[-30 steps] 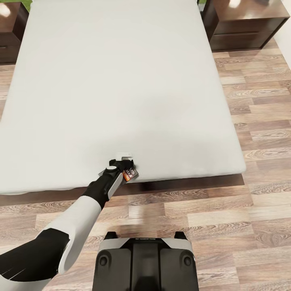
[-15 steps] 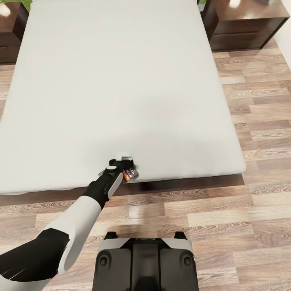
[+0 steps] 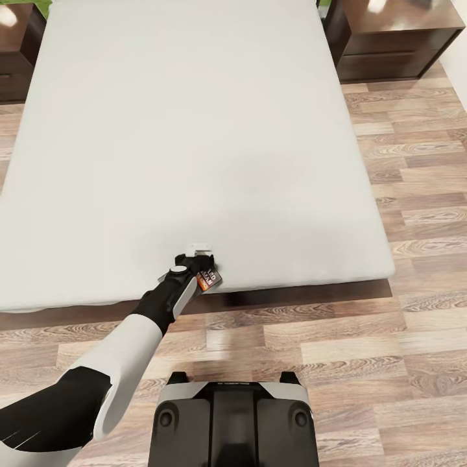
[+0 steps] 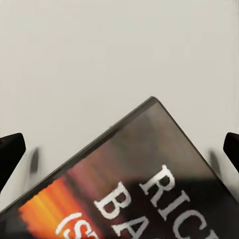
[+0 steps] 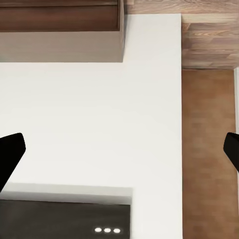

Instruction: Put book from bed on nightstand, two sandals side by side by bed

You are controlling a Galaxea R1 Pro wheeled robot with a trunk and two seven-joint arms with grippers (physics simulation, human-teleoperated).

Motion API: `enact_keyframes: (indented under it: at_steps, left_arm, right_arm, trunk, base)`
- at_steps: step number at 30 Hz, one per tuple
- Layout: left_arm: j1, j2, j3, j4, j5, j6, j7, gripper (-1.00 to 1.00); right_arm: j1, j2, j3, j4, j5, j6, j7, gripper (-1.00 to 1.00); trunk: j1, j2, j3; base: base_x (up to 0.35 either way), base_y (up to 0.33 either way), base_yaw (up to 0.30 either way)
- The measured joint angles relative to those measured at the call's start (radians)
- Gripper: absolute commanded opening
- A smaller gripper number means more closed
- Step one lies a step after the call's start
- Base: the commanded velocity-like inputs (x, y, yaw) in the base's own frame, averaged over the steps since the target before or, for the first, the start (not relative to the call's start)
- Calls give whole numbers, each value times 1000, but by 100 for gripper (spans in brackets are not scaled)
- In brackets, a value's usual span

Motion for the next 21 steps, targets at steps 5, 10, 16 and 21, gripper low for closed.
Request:
enact_keyframes:
  at_steps: [5,10,16,21]
  left_arm:
    - [0,0,-1,-2,0,-2,0,100]
    - [0,0,-3,-4,1,-3,0,100]
    - [0,0,-4,-6,1,-4,0,100]
    - [-1,0,-5,-7,1,-4,0,100]
  right_arm:
    - [0,0,0,0,0,0,0,100]
    - [0,0,0,0,0,1,0,100]
    - [0,0,0,0,0,0,0,100]
    - [0,0,0,0,0,0,0,100]
  trunk:
    - [0,0,0]
    - [0,0,0]
    - [0,0,0]
    - [0,0,0]
  base:
    - [0,0,0]
    - [0,0,0]
    - [0,0,0]
    - [0,0,0]
